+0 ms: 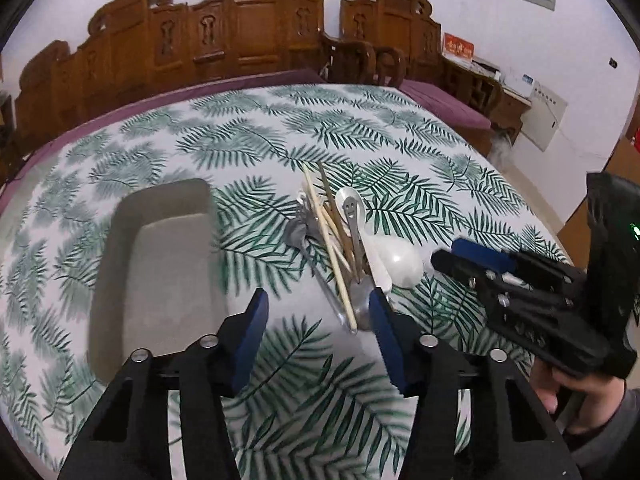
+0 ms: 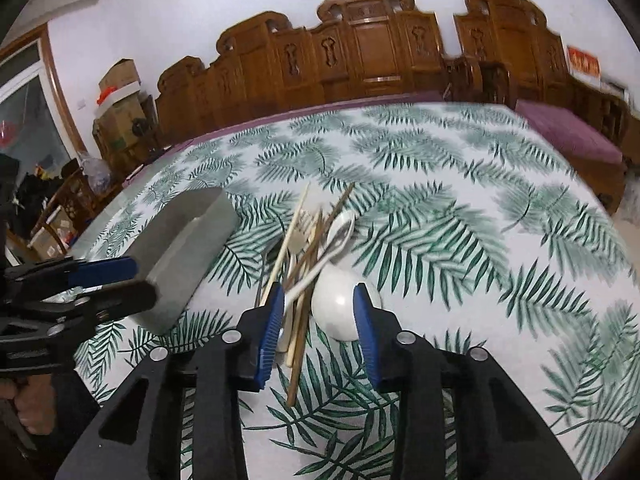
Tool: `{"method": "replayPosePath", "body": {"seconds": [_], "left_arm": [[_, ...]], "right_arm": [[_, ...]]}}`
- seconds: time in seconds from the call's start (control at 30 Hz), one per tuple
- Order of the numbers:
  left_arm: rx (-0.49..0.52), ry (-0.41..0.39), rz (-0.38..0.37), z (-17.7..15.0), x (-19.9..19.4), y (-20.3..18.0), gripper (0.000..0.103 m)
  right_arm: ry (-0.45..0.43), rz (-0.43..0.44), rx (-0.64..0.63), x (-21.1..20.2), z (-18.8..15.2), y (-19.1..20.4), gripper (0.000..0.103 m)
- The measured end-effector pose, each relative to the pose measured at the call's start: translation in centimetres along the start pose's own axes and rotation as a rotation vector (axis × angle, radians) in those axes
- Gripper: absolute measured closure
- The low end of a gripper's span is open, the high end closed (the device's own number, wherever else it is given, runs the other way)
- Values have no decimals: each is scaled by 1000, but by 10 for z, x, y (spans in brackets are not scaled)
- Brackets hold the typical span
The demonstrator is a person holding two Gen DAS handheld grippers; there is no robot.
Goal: Organize utensils
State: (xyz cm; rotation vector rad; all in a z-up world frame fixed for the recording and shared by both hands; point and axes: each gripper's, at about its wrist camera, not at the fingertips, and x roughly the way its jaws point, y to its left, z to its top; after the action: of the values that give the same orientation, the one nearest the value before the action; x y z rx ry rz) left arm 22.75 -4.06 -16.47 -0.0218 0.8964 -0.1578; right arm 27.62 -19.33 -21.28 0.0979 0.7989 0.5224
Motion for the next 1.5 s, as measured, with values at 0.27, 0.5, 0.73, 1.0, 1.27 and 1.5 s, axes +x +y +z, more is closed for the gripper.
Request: {"method": "replayPosePath", "body": {"seconds": [0.27, 0.5, 0.73, 1.0, 1.27, 1.5], "left_arm": [[-20, 53, -25, 16, 61, -3, 73], [-68, 92, -60, 26, 95, 7, 85], [-143, 123, -129, 27, 112, 20, 99], [-167, 93, -159, 28, 92, 26, 99], [-117, 24, -148, 27, 31, 33, 99], [-94, -23, -125, 20, 8, 44, 99]], "right_arm": [[25, -8, 42, 12, -3, -13, 68], [22, -3, 75, 16, 2, -19, 68], [30, 6, 63, 22, 3, -11, 68], [34, -1, 64, 26, 4, -10, 68], [24, 44, 8, 26, 10, 13, 71], [33, 102, -87, 40, 23, 49, 77]]}}
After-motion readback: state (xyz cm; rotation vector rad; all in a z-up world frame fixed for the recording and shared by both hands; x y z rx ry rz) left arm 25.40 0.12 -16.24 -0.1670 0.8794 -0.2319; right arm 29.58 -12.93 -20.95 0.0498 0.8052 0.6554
